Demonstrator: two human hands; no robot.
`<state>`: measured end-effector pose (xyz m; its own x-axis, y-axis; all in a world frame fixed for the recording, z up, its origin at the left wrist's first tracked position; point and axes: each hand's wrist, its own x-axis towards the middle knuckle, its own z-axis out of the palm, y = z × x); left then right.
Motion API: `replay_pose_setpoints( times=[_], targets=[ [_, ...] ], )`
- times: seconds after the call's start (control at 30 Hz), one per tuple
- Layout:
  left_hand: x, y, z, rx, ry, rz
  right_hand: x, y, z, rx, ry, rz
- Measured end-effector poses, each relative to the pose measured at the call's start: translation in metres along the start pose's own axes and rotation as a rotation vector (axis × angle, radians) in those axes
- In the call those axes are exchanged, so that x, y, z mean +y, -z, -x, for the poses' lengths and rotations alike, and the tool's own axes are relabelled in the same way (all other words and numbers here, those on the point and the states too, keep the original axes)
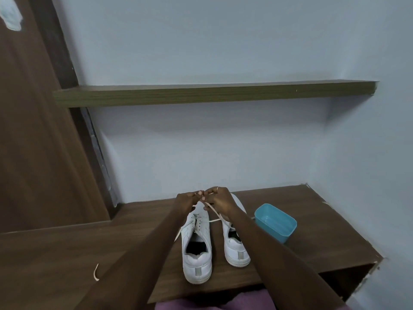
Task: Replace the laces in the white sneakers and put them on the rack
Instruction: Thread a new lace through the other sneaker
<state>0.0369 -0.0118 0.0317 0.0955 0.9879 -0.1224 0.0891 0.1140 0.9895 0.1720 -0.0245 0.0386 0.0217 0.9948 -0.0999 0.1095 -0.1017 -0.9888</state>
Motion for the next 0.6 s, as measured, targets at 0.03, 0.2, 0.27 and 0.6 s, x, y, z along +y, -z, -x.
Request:
replay_pose_setpoints(
  times=[0.03, 0.2, 0.27, 0.6],
  targets=[
    [-0.006, 0.001, 0.001, -0.03, 0.017, -0.015, 0.004, 0.001, -0.001, -0.005, -0.036, -0.002],
    [-0.042, 0.005, -0.013, 0.021, 0.056, -0.521, 0.028, 0.001, -0.01, -0.026, -0.135, 0.111],
    [-0.058, 0.006, -0.019, 0.093, 0.115, -0.714, 0.04, 0.003, -0.013, -0.003, -0.172, 0.174],
    [-0.076, 0.0, -0.031, 0.032, 0.17, -0.898, 0.074, -0.015, -0.036, 0.072, -0.123, 0.302]
  ],
)
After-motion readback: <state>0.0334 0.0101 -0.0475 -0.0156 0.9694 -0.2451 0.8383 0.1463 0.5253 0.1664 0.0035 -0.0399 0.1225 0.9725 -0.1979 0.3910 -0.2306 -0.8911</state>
